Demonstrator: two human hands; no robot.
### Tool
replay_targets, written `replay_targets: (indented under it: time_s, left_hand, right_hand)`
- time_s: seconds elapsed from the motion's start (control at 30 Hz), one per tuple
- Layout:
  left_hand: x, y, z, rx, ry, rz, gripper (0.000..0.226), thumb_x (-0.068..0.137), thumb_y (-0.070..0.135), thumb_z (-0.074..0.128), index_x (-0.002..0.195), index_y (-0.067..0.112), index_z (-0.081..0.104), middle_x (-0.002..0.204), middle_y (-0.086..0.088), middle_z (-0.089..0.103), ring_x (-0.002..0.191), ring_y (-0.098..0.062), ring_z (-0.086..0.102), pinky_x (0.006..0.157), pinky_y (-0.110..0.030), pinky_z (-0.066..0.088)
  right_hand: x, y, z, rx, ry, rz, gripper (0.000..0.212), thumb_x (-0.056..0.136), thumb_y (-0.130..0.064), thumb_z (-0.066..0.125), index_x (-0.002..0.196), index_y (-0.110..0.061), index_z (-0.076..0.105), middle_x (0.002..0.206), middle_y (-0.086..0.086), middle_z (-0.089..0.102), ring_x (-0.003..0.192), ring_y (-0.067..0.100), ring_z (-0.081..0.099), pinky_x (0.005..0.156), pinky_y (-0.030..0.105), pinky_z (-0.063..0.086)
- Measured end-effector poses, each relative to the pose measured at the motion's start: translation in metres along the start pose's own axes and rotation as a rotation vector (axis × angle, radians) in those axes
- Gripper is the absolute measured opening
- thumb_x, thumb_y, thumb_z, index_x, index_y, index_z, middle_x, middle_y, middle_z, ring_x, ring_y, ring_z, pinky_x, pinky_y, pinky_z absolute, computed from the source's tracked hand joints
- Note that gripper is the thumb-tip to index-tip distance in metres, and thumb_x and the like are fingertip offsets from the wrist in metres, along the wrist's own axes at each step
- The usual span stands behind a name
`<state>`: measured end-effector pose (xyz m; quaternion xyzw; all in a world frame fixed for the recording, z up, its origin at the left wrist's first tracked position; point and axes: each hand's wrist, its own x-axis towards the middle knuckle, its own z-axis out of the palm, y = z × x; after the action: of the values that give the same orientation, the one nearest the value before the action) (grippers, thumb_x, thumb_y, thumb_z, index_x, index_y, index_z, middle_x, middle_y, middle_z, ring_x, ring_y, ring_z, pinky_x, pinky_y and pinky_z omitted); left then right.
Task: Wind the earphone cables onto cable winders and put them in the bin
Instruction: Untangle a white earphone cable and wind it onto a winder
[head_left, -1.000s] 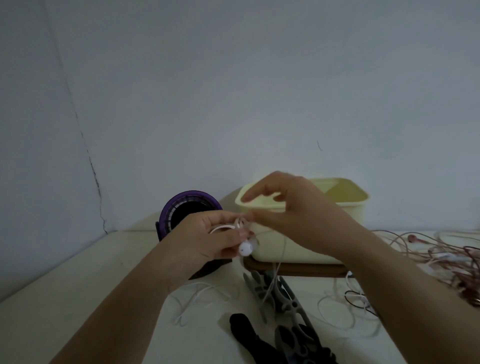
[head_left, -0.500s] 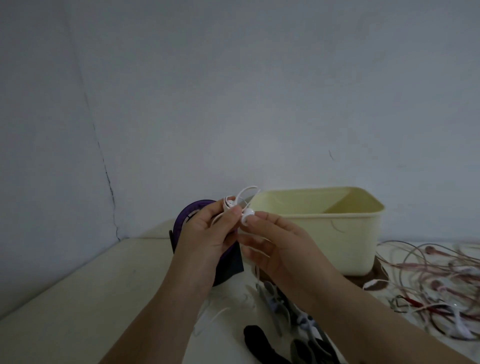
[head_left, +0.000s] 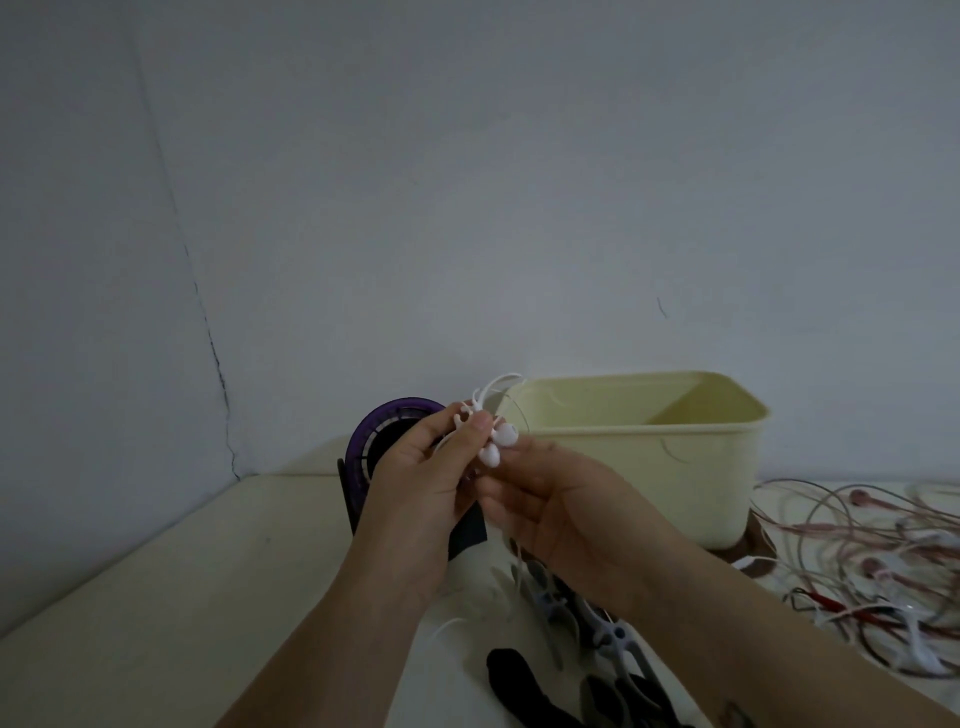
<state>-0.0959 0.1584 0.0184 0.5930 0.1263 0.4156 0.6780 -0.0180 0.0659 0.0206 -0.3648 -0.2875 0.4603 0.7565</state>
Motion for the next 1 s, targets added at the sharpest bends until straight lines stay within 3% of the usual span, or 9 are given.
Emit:
replay_targets:
  time_s: [0.13,0.2,0.37,0.5,0.6,0.77,0.9,1.0]
  left_hand:
    - [-0.001,-0.001,0.003,-0.022,0.063,-0.013,0.010,0.088,0.023,0.063,0.090,0.017,0.070,0.084,0.002,0.073,0.078,-0.006,0.067,0.068,-0.020,0.051]
    - [-0.002,-0.001,0.004,-0.017,0.079,-0.014,0.009,0.087,0.024,0.064,0.093,0.020,0.070,0.085,0.004,0.074,0.076,-0.003,0.067,0.064,-0.017,0.050]
    - [-0.003,-0.002,0.005,0.003,0.079,-0.022,0.010,0.081,0.030,0.068,0.087,0.023,0.068,0.069,0.009,0.066,0.071,-0.003,0.060,0.065,-0.020,0.044]
    - [-0.001,-0.001,0.003,0.002,0.061,-0.054,0.026,0.067,0.036,0.069,0.088,0.021,0.070,0.066,0.009,0.065,0.066,-0.001,0.061,0.058,-0.015,0.047]
    - [0.000,-0.001,0.002,0.003,0.032,-0.073,0.015,0.072,0.032,0.068,0.079,0.019,0.070,0.061,0.007,0.062,0.059,0.000,0.058,0.054,-0.012,0.047]
    - [-0.001,-0.001,0.002,0.019,0.015,-0.094,0.016,0.068,0.032,0.068,0.057,0.021,0.070,0.057,0.008,0.058,0.054,0.001,0.056,0.053,-0.011,0.047]
    - [0.000,-0.002,0.002,-0.055,0.024,-0.138,0.014,0.076,0.026,0.068,0.075,0.012,0.071,0.069,0.003,0.065,0.063,-0.001,0.060,0.054,-0.013,0.049]
    - [-0.001,-0.003,0.005,-0.180,0.066,-0.211,0.017,0.072,0.026,0.069,0.077,0.010,0.070,0.071,0.001,0.061,0.064,-0.005,0.054,0.057,-0.016,0.046]
  right_hand:
    - [0.000,0.000,0.000,-0.313,0.181,-0.353,0.015,0.082,-0.005,0.068,0.095,-0.010,0.061,0.083,0.002,0.067,0.072,0.013,0.067,0.066,0.021,0.055]
    - [-0.001,0.001,0.000,-0.407,0.172,-0.416,0.008,0.083,-0.007,0.069,0.088,-0.012,0.065,0.081,0.001,0.070,0.076,0.014,0.068,0.067,0.021,0.054]
    - [0.001,0.001,-0.005,-0.318,0.115,-0.340,0.012,0.086,-0.006,0.064,0.096,0.000,0.067,0.086,0.012,0.073,0.075,0.011,0.068,0.068,0.017,0.053]
    - [0.003,0.000,-0.011,-0.362,0.055,-0.267,0.017,0.089,-0.013,0.060,0.099,-0.005,0.071,0.089,0.007,0.074,0.080,0.010,0.069,0.078,0.020,0.055]
    - [0.004,-0.002,-0.014,-0.398,0.042,-0.239,0.017,0.089,-0.015,0.060,0.099,-0.008,0.072,0.081,0.001,0.073,0.074,0.006,0.066,0.078,0.021,0.054]
    - [0.005,-0.006,-0.017,-0.492,0.041,-0.244,0.013,0.086,-0.011,0.064,0.095,-0.010,0.074,0.071,0.000,0.070,0.068,0.005,0.062,0.075,0.019,0.056]
    - [0.004,-0.010,-0.017,-0.714,0.097,-0.327,0.008,0.084,-0.013,0.070,0.090,-0.015,0.073,0.081,0.010,0.074,0.071,0.009,0.065,0.075,0.023,0.056]
    - [0.004,-0.007,-0.015,-0.754,0.149,-0.422,0.014,0.081,-0.016,0.073,0.092,-0.020,0.067,0.084,0.001,0.073,0.074,0.006,0.067,0.074,0.022,0.055]
